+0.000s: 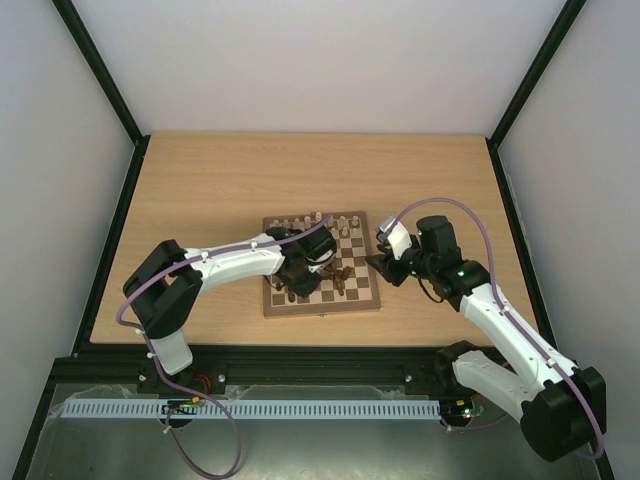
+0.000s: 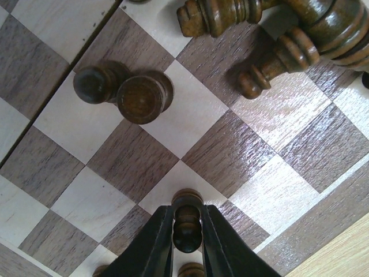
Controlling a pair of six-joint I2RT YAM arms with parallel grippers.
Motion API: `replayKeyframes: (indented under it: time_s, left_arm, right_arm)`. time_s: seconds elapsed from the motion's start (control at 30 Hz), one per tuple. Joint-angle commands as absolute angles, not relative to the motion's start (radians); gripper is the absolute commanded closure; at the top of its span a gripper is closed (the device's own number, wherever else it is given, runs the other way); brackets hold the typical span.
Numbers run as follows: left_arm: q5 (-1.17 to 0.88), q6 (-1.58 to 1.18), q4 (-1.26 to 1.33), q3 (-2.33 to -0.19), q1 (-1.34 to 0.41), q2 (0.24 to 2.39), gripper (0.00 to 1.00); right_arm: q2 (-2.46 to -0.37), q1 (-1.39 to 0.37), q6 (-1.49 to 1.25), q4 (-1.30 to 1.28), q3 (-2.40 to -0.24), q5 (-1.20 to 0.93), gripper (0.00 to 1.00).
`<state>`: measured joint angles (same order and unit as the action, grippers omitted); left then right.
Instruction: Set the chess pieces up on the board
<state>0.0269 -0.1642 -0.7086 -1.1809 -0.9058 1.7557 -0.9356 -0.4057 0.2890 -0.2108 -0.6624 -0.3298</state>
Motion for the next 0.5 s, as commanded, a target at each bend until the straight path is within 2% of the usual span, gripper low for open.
replayKeyframes:
  time_s: [0.0,0.17,0.47]
  left_arm:
    - [0.036,-0.162,-0.747,-1.197,-0.915,1.756,0.83]
    - [0.05,-0.168,-0.749,-1.198,-0.914,1.757,0.82]
    - [0.004,-0.16,-0.721,-1.236,-0.914,1.703,0.69]
  right_arm:
    - [-0.942,-0.402,0.303,-0.219,-0.653,-0.347,0.55]
    - [-0.945,-0.402,0.304,-0.221,-0.652,-0.347,0.55]
    - [-0.948,-0.402,0.305,-0.221,-0.653,-0.347,0.55]
